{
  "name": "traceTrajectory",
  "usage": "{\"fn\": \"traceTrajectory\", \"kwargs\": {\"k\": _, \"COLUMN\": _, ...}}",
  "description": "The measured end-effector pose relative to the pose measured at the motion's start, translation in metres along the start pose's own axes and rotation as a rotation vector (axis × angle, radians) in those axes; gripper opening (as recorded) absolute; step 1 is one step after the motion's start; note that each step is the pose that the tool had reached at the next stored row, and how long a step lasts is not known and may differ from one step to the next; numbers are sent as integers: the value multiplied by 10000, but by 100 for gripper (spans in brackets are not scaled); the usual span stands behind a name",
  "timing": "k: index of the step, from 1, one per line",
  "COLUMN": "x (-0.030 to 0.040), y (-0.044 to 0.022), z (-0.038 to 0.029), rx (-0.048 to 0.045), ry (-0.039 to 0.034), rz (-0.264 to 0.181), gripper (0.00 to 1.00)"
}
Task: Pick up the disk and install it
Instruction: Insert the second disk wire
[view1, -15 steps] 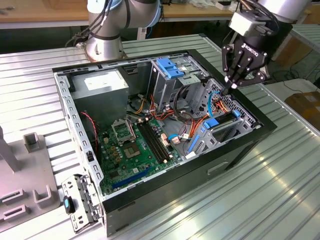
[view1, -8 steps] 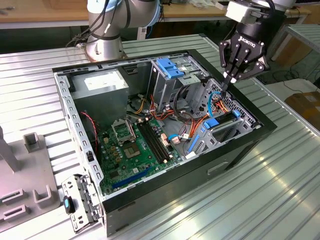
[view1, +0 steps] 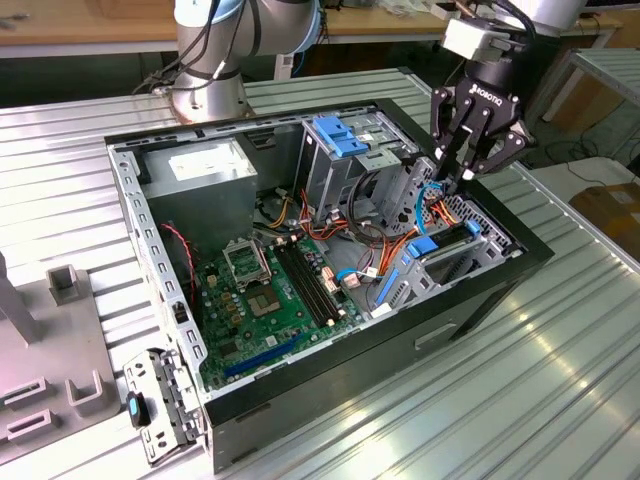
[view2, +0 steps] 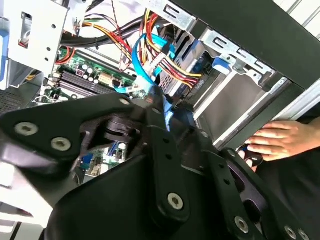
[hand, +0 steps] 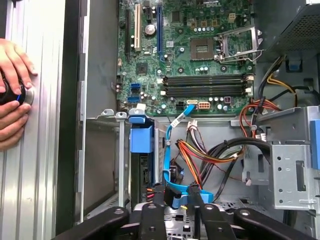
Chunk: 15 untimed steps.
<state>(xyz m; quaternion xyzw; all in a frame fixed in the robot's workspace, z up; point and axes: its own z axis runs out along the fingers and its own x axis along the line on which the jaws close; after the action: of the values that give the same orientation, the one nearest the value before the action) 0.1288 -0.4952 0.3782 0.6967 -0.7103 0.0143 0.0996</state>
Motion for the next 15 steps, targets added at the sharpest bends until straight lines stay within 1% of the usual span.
{"fn": "traceTrajectory", "kwargs": {"k": 1, "x": -12, "y": -3, "z": 15, "rx": 0, "ry": 16, "rz": 3, "gripper": 36}}
{"fn": "traceTrajectory", "kwargs": {"k": 3, "x": -33, "y": -5, "z": 24, "rx": 0, "ry": 50, "rz": 6, "gripper": 36}}
{"fn": "traceTrajectory", "kwargs": {"k": 6, "x": -39, "y": -5, "z": 25, "rx": 1, "ry": 108, "rz": 14, "gripper": 36}}
{"fn": "traceTrajectory", "kwargs": {"k": 7, "x": -42, "y": -6, "z": 26, "rx": 1, "ry": 125, "rz": 15, "gripper": 35}}
{"fn": "traceTrajectory", "kwargs": {"k": 8, "x": -44, "y": -7, "z": 29, "rx": 1, "ry": 144, "rz": 18, "gripper": 28}}
{"fn": "traceTrajectory", "kwargs": {"k": 9, "x": -47, "y": -8, "z": 33, "rx": 1, "ry": 165, "rz": 21, "gripper": 17}}
{"fn": "traceTrajectory", "kwargs": {"k": 12, "x": -48, "y": -8, "z": 34, "rx": 2, "ry": 187, "rz": 23, "gripper": 16}}
{"fn": "traceTrajectory", "kwargs": {"k": 14, "x": -47, "y": -9, "z": 39, "rx": 1, "ry": 186, "rz": 23, "gripper": 16}}
{"fn": "traceTrajectory", "kwargs": {"k": 15, "x": -36, "y": -10, "z": 43, "rx": 5, "ry": 172, "rz": 21, "gripper": 16}}
